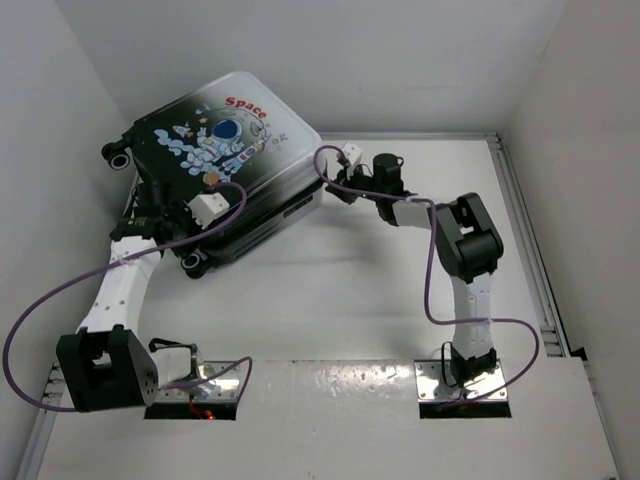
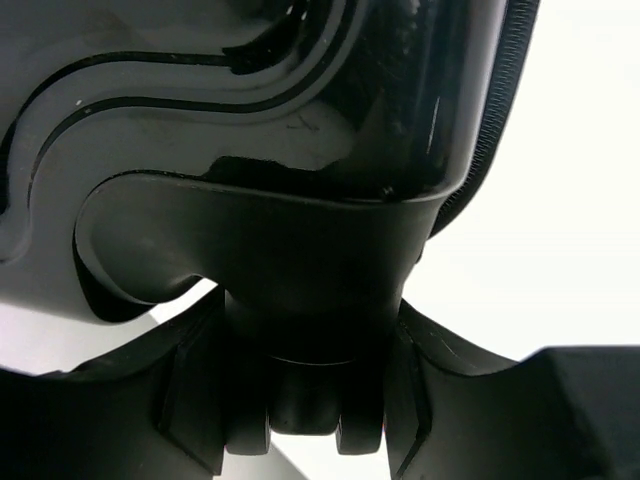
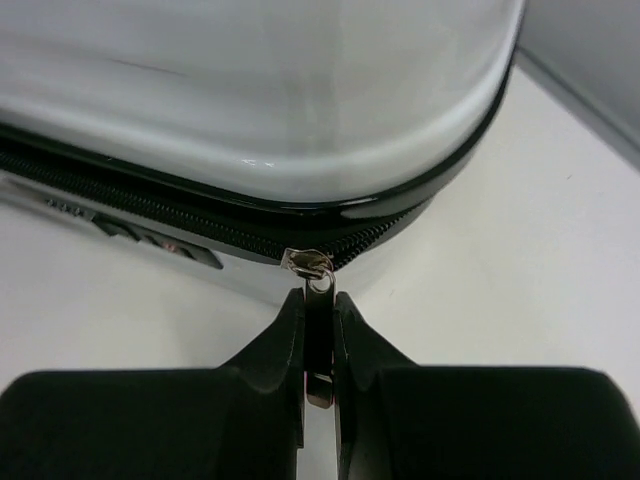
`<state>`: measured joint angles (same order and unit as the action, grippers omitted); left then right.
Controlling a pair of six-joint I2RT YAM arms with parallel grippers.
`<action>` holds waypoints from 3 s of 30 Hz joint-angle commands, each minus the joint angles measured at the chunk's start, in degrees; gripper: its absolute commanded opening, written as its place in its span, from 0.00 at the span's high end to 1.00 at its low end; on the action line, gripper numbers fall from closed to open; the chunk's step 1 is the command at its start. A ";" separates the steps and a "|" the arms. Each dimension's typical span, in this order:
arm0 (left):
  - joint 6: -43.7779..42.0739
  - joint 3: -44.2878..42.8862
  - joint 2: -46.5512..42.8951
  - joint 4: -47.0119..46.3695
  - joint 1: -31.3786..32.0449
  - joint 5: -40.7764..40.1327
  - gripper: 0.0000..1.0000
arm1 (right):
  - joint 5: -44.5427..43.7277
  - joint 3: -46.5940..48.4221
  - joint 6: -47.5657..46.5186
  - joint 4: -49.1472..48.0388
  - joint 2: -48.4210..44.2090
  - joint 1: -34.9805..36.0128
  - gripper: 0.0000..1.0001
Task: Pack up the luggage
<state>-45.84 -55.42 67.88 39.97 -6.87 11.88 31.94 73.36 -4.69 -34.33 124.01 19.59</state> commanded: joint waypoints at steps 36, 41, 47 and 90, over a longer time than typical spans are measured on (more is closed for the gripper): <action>22.91 -6.81 15.79 -18.87 -10.70 -3.34 0.49 | 6.55 -28.37 -12.10 24.14 -35.59 -7.19 1.00; 24.84 -11.28 21.67 -19.57 -10.09 -13.61 0.71 | 0.94 -21.78 -14.38 21.68 -26.22 -15.79 1.00; 24.84 -15.06 28.09 -21.07 -8.86 -20.05 0.88 | -5.66 -7.92 -17.37 13.86 -12.25 -21.33 1.00; 11.71 -11.11 -8.19 -0.90 -13.25 25.99 0.07 | 9.46 0.81 21.29 -32.74 3.35 12.92 1.00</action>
<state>-21.65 -66.46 62.83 30.17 -19.92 30.04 30.92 70.70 7.90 -61.06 131.70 22.68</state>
